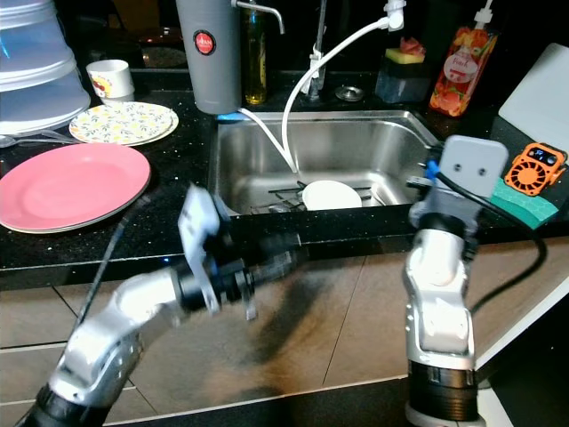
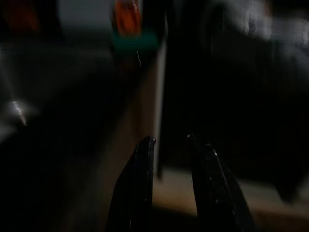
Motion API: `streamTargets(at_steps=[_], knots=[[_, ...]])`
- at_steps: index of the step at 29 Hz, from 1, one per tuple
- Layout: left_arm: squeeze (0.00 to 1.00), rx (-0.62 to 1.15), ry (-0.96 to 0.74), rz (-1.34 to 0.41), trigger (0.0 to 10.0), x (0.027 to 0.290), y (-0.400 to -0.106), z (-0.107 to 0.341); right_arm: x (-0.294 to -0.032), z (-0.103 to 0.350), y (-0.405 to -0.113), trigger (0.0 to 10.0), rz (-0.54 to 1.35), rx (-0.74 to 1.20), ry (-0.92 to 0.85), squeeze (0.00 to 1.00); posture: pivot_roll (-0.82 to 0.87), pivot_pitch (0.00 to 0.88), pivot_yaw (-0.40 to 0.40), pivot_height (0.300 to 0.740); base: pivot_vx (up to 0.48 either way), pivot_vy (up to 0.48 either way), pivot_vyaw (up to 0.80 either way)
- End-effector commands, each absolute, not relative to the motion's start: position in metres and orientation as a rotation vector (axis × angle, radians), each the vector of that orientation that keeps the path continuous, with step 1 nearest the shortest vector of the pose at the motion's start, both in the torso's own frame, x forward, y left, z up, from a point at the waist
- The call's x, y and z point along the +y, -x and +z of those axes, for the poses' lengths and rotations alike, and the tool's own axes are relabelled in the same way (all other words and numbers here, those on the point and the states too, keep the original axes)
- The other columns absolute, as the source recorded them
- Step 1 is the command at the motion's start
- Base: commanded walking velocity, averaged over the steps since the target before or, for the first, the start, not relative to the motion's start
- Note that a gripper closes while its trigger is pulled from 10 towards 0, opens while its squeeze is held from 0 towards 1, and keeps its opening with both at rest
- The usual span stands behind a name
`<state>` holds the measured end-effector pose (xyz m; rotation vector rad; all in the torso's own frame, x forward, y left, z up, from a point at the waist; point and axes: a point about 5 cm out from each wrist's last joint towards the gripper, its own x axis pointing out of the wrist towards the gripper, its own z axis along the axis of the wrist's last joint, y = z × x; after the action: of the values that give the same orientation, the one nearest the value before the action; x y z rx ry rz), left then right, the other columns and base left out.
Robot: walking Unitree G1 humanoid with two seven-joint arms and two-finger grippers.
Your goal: Kitchen organization
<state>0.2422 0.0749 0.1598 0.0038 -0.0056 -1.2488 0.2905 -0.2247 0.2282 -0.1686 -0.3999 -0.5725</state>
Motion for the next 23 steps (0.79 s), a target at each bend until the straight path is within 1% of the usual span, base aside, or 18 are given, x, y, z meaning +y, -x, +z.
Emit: streamTargets(at_steps=[1,3,6,8,12,13,14,17,19,23], knots=[[0.0,0.081,-0.071,-1.245,10.0,0.08,-0.242,0.14,-0.241,0.216,-0.287,10.0,-0.666,-0.33,0.211,0.0,0.05,0.0,-0.038,0.74,0.0,0.0,0.0],[0.0,0.176,-0.152,-1.238,10.0,0.086,-0.242,0.118,-0.261,0.204,-0.28,10.0,-0.77,-0.272,0.253,0.0,0.05,0.0,-0.038,0.74,0.0,0.0,0.0],[0.0,0.275,-0.225,-1.207,10.0,0.097,-0.241,0.098,-0.284,0.193,-0.268,10.0,-0.885,-0.22,0.317,0.0,0.04,0.0,-0.035,0.74,0.0,0.0,0.0],[0.0,0.325,-0.258,-1.18,10.0,0.104,-0.243,0.087,-0.295,0.187,-0.262,10.0,-0.934,-0.194,0.349,0.0,0.04,0.0,-0.035,0.74,0.0,0.0,0.0],[0.0,0.379,-0.312,-1.146,10.0,0.111,-0.245,0.076,-0.305,0.183,-0.256,10.0,-0.98,-0.174,0.382,0.0,0.04,0.0,-0.035,0.74,0.0,0.0,0.0],[0.0,0.417,-0.35,-1.113,10.0,0.117,-0.247,0.066,-0.314,0.18,-0.25,10.0,-1.018,-0.159,0.412,0.0,0.04,0.0,-0.034,0.74,0.0,0.0,0.0],[0.0,0.417,-0.35,-1.113,10.0,0.117,-0.247,0.066,-0.314,0.18,-0.25,10.0,-1.018,-0.159,0.412,0.0,0.04,0.0,-0.034,0.74,0.0,0.0,0.0],[0.0,0.499,-0.386,-1.049,10.0,0.13,-0.249,0.046,-0.337,0.175,-0.234,10.0,-1.108,-0.123,0.478,0.0,0.03,0.0,-0.03,0.74,0.0,0.0,0.0],[0.0,0.535,-0.393,-1.029,10.0,0.135,-0.249,0.038,-0.353,0.167,-0.223,10.0,-1.162,-0.075,0.492,0.0,0.03,0.0,-0.029,0.74,0.0,0.0,0.0],[0.0,0.563,-0.399,-1.012,10.0,0.14,-0.248,0.031,-0.373,0.141,-0.204,10.0,-1.217,0.049,0.471,0.0,0.02,0.001,-0.028,0.74,0.0,0.0,0.0]])
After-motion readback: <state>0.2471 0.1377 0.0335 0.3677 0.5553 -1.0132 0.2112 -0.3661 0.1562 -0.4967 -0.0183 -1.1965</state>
